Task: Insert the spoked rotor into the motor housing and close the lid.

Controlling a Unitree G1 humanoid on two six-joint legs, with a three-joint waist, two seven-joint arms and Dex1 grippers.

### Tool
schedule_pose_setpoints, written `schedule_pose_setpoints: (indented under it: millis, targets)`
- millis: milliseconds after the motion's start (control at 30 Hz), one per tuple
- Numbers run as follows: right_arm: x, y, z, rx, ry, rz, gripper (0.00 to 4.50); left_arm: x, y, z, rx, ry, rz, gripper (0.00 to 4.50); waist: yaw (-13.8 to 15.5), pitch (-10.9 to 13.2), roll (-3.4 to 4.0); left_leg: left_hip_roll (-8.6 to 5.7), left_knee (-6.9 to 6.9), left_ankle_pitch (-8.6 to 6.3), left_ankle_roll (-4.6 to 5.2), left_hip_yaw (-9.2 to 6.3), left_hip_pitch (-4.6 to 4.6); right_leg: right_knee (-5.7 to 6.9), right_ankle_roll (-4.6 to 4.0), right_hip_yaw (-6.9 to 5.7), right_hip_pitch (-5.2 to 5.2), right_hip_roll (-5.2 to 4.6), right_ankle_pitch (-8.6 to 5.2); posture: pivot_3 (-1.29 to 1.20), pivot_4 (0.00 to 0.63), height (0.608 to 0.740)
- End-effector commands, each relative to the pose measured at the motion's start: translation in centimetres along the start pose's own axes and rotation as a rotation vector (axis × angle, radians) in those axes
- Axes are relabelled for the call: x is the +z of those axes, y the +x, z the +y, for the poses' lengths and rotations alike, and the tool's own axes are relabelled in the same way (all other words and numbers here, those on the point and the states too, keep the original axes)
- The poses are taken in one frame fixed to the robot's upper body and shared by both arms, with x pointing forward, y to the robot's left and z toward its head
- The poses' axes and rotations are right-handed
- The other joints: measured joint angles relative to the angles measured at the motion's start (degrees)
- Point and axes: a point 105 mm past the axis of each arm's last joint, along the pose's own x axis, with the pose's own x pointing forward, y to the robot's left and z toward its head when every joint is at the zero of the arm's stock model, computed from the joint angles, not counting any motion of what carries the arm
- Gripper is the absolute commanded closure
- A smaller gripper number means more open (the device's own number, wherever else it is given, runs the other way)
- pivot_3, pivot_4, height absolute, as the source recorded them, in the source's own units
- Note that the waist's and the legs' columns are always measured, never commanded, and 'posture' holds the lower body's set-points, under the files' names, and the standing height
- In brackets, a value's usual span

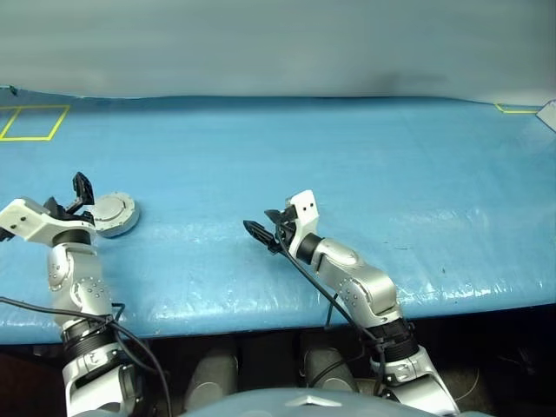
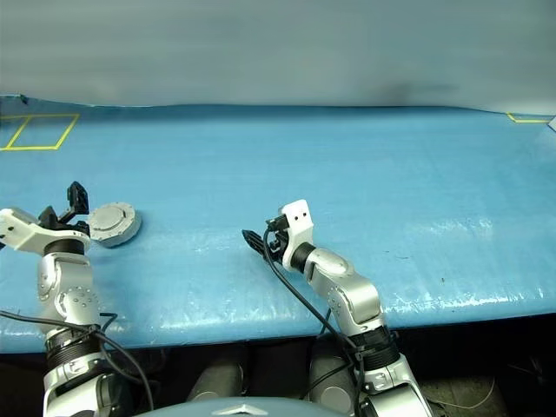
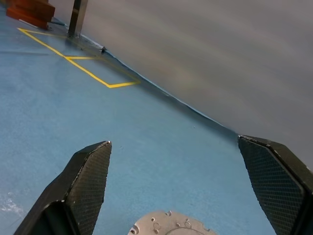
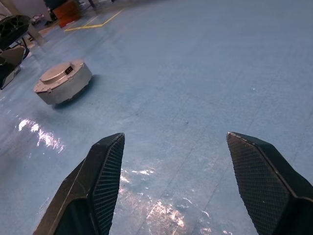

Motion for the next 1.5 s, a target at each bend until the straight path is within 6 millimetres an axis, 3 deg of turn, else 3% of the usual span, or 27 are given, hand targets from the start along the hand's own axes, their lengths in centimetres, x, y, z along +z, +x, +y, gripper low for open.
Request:
schedule_pose_setpoints:
  millis: [33, 167, 267, 467, 633, 800, 1000, 1500]
  targets:
    - [2.5, -0.4, -0.5, -0.03, -0.114, -0.122, 0.99, 1.5, -0.1, -5.5, -0.302, 0.039, -0.028, 0.02, 0.06, 0.0, 0.0, -0.01, 0.0, 0.0, 0.0, 0.0, 0.0, -0.01, 0.0, 0.0, 0.01, 0.0, 0.0, 0.0, 0.15, 0.74]
    - [3.3, -1.2, -1.1, -0.035, -0.21, -0.162, 0.99, 0.2, -1.7, -9.5, -0.574, 0.097, 0.067, 0.02, -0.38, -0.01, 0.01, 0.01, -0.01, 0.01, 0.0, 0.03, 0.05, 0.0, 0.0, 0.02, 0.02, 0.01, 0.0, 0.0, 0.15, 0.74]
    - [4.1, -2.3, -2.1, -0.046, -0.277, -0.171, 0.99, -2.5, -4.8, -13.2, -0.884, 0.201, 0.228, 0.02, -0.78, 0.0, 0.03, 0.02, -0.03, 0.0, 0.01, 0.05, 0.05, 0.0, -0.03, 0.06, 0.01, 0.03, -0.01, 0.0, 0.15, 0.74]
    - [4.2, -4.1, -4.5, -0.096, -0.349, -0.121, 0.99, -6.5, -9.1, -15.4, -1.164, 0.316, 0.477, 0.02, -1.2, 0.01, 0.06, 0.07, -0.04, 0.0, 0.02, 0.11, 0.11, 0.05, -0.2, 0.12, 0.01, 0.08, -0.11, 0.0, 0.15, 0.74]
    - [3.5, -5.1, -5.6, -0.105, -0.388, -0.055, 0.99, -8.9, -11.3, -15.9, -1.289, 0.411, 0.58, 0.02, -1.29, 0.01, 0.06, 0.07, -0.03, 0.01, 0.04, 0.18, 0.12, 0.04, -0.21, 0.18, 0.01, 0.08, -0.12, 0.0, 0.15, 0.74]
    - [2.9, -6.1, -6.3, -0.103, -0.445, 0.001, 0.05, -9.3, -11.9, -16.3, -1.342, 0.395, 0.598, 0.0, -1.21, 0.01, 0.06, 0.07, -0.04, 0.01, 0.04, 0.17, 0.11, 0.04, -0.2, 0.18, 0.0, 0.07, -0.11, 0.0, 0.15, 0.74]
    - [2.7, -6.6, -8.1, -0.195, -0.511, 0.049, 0.05, -8.2, -11.2, -16.6, -1.349, 0.399, 0.536, 0.0, -1.12, 0.01, 0.06, 0.07, -0.01, 0.03, 0.07, 0.19, 0.11, 0.05, -0.19, 0.19, 0.01, 0.05, -0.11, 0.0, 0.15, 0.74]
    - [2.4, -6.6, -8.2, -0.193, -0.486, 0.058, 0.05, -7.7, -11.6, -16.6, -1.361, 0.332, 0.555, 0.0, -0.77, 0.01, 0.06, 0.05, -0.01, 0.04, 0.09, 0.21, 0.11, 0.04, -0.18, 0.2, 0.01, 0.03, -0.1, 0.0, 0.15, 0.74]
